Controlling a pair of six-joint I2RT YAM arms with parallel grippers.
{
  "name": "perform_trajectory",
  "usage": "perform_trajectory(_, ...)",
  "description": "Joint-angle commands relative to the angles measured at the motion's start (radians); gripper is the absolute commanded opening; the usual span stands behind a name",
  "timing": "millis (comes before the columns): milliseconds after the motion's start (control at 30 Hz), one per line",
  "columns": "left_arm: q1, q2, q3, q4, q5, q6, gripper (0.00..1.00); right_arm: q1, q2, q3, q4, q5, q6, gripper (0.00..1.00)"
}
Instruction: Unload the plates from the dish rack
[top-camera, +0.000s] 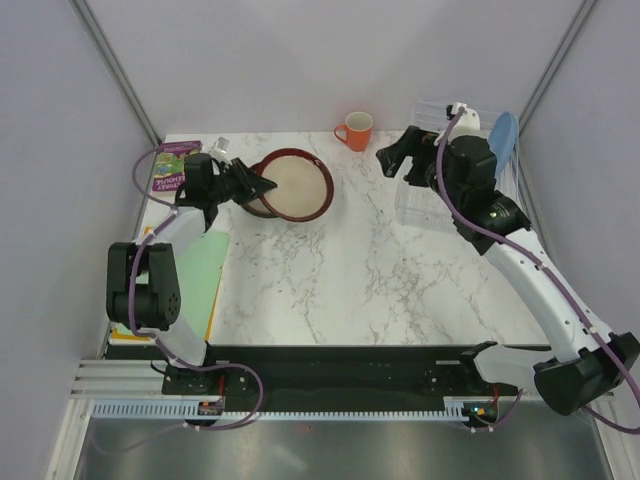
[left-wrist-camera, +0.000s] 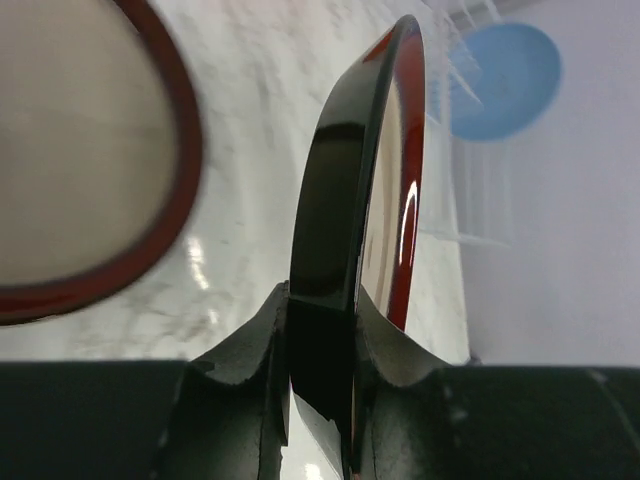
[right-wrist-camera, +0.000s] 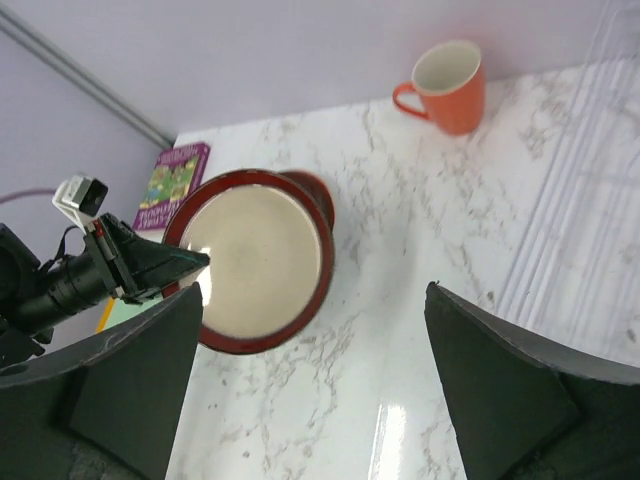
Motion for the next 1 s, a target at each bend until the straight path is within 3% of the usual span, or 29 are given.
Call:
perform_trajectory(0,0.087,0.040,0.185,-0.034,-0.011,0.092,0.02,-0.022,-0.057,0.052,-0.033,0.119,-0.097,0.98)
perform_trajectory(367,0.189,0.342,0.427,-0.071,0.043,0.084,0.02,-0.082,-0.060,0.016,-0.055,0.171,-0.143,0.98)
perform_trajectory(800,0.193,0.444,0.362,-0.017,0.066,0.063,0.02,-0.237,-0.062,0.020,-0.066,0.114,-0.175,0.98)
perform_trajectory(867,0.193,0.431,0.339,-0.020,0.061,0.071,0.07,-0.246,-0.051,0.042,-0.089,0.186,-0.190,0.98)
perform_trajectory(900,0.192,0.424,0.331,-0.040,0.052,0.077,0.20,-0.248,-0.043,0.064,-0.107,0.209,-0.227,0.98)
perform_trajectory(967,0.192,0.402,0.305,-0.048,0.041,0.097,0.26,-0.251,-0.013,0.089,-0.130,0.304,-0.264,0.98)
